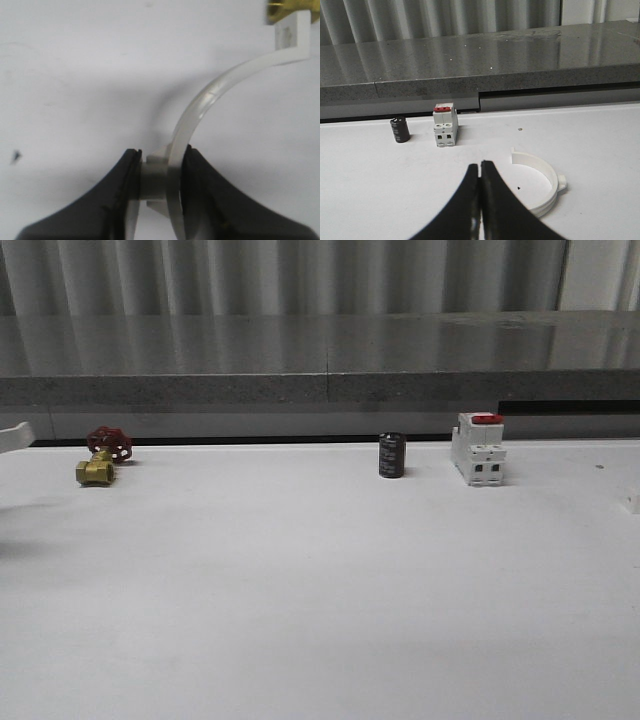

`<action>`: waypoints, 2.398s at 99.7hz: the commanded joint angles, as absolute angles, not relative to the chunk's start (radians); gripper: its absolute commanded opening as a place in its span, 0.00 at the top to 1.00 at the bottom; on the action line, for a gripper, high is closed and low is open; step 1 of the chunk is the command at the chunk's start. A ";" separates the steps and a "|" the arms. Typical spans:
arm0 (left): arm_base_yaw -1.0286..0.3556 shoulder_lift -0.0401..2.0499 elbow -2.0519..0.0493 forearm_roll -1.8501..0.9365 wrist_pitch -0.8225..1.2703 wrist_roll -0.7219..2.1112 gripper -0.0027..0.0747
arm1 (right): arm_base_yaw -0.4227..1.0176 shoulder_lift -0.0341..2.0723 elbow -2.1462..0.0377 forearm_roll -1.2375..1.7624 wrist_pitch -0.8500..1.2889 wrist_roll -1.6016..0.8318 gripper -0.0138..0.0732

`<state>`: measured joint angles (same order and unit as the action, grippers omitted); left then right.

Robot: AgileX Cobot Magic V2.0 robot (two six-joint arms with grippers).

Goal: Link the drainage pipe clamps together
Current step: 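Lift the half-ring with the left gripper, place it mid-table, release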

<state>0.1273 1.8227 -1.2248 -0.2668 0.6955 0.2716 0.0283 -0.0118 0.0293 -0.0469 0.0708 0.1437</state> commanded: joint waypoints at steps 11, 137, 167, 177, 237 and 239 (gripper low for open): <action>-0.074 1.755 -1.243 -0.284 0.683 0.100 0.77 | 0.027 -0.030 0.009 -0.060 -0.009 0.139 0.92; -0.464 1.949 -1.286 -0.103 0.540 -0.282 0.75 | 0.027 -0.030 0.009 -0.060 -0.010 0.139 0.92; -0.464 1.949 -1.286 -0.103 0.544 -0.282 0.33 | 0.027 -0.030 0.009 -0.060 -0.010 0.139 0.92; -0.464 1.949 -1.286 -0.103 0.546 -0.282 0.23 | 0.027 -0.030 0.009 -0.060 -0.010 0.139 0.92; -0.352 1.566 -1.163 0.062 0.539 -0.272 0.23 | 0.027 -0.030 0.009 -0.060 -0.010 0.139 0.92; -0.336 1.542 -1.149 0.065 0.538 -0.272 0.23 | 0.027 -0.030 0.009 -0.060 -0.010 0.139 0.92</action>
